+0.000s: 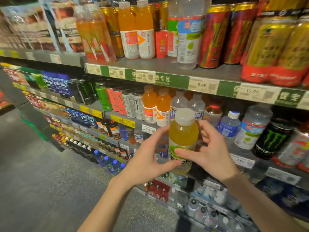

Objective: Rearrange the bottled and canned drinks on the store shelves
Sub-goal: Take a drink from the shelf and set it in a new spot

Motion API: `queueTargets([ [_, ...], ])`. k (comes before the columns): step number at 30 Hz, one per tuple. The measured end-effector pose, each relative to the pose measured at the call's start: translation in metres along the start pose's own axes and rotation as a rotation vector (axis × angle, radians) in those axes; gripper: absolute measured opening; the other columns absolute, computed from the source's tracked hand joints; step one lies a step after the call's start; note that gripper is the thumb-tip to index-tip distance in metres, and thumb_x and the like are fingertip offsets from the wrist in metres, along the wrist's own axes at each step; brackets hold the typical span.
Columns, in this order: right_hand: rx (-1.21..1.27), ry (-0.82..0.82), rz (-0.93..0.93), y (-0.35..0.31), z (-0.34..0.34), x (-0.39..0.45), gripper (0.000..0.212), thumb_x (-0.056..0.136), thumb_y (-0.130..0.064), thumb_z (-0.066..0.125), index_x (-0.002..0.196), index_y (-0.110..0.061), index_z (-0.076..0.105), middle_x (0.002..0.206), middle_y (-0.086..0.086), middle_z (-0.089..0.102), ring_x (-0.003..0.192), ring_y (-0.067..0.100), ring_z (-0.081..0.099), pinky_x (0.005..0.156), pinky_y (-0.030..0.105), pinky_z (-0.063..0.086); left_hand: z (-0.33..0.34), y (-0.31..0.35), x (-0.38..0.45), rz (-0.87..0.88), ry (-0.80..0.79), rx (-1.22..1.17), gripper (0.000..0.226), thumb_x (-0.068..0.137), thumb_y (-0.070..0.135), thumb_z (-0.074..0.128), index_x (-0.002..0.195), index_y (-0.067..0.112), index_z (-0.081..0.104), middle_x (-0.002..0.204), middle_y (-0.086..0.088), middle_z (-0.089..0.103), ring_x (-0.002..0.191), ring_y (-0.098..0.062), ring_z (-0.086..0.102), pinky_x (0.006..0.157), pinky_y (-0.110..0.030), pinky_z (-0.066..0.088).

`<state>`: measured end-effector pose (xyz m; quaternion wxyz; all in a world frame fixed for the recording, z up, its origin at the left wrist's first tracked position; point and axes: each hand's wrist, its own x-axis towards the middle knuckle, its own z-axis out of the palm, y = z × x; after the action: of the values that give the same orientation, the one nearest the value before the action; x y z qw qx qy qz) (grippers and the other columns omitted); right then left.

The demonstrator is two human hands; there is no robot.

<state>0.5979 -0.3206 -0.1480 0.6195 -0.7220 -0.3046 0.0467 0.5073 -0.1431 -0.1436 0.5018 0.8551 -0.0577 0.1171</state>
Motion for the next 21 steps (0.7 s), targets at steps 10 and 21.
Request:
queueTargets([
  [10,0.027,-0.096,0.080,0.017,0.018,0.035,0.060,0.057,-0.027,0.095,0.106,-0.043,0.063,0.106,-0.013,0.074,0.104,0.010,0.069,0.093,0.051,0.056,-0.006,-0.041,0.017,-0.110,0.118,-0.036,0.072,0.072,0.020,0.090,0.134,0.021,0.054,0.120,0.007,0.070,0.113,-0.018,0.066,0.090,-0.041,0.059],
  [21,0.083,-0.213,0.177,0.027,0.048,0.066,0.056,0.062,-0.015,0.094,0.108,-0.031,0.065,0.108,-0.016,0.074,0.105,0.007,0.069,0.096,0.048,0.056,-0.036,-0.066,0.025,-0.161,0.198,0.056,0.060,0.066,0.020,0.093,0.121,0.025,0.067,0.111,0.008,0.074,0.103,-0.018,0.071,0.085,-0.045,0.059],
])
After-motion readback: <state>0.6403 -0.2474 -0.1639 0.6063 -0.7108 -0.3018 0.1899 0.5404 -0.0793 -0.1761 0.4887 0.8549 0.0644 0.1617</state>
